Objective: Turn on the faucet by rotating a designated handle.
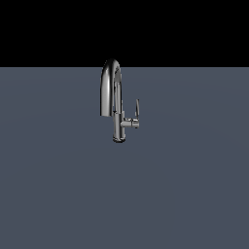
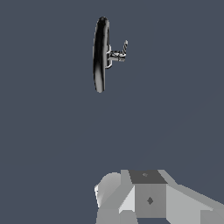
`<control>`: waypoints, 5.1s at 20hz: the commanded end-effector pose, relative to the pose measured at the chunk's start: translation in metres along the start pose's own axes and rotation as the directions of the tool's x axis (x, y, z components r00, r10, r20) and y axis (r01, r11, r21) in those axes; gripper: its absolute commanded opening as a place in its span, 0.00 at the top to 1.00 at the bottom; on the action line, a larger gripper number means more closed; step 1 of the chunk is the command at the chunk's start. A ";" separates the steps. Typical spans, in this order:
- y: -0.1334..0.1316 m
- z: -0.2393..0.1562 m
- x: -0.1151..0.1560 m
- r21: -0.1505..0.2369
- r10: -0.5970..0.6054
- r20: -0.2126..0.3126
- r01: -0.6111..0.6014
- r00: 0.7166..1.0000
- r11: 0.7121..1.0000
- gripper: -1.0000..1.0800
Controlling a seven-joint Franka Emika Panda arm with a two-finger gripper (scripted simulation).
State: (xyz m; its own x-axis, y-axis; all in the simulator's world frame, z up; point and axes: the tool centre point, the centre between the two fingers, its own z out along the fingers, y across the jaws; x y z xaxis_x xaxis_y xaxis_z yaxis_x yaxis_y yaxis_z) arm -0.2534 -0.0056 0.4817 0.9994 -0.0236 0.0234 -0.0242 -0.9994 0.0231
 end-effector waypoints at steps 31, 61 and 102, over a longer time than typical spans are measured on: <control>-0.001 0.032 0.112 0.240 0.248 0.305 -0.326 0.920 0.915 1.00; 0.033 0.167 0.267 0.312 0.311 0.837 -0.860 0.450 0.404 1.00; 0.031 0.328 0.314 -0.015 -0.022 1.000 -0.995 -0.013 -0.103 1.00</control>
State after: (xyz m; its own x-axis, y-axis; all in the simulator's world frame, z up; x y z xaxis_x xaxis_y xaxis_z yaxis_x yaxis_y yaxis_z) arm 0.0699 -0.0517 0.1619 0.0101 -0.0011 -0.9999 -0.9919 0.1266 -0.0102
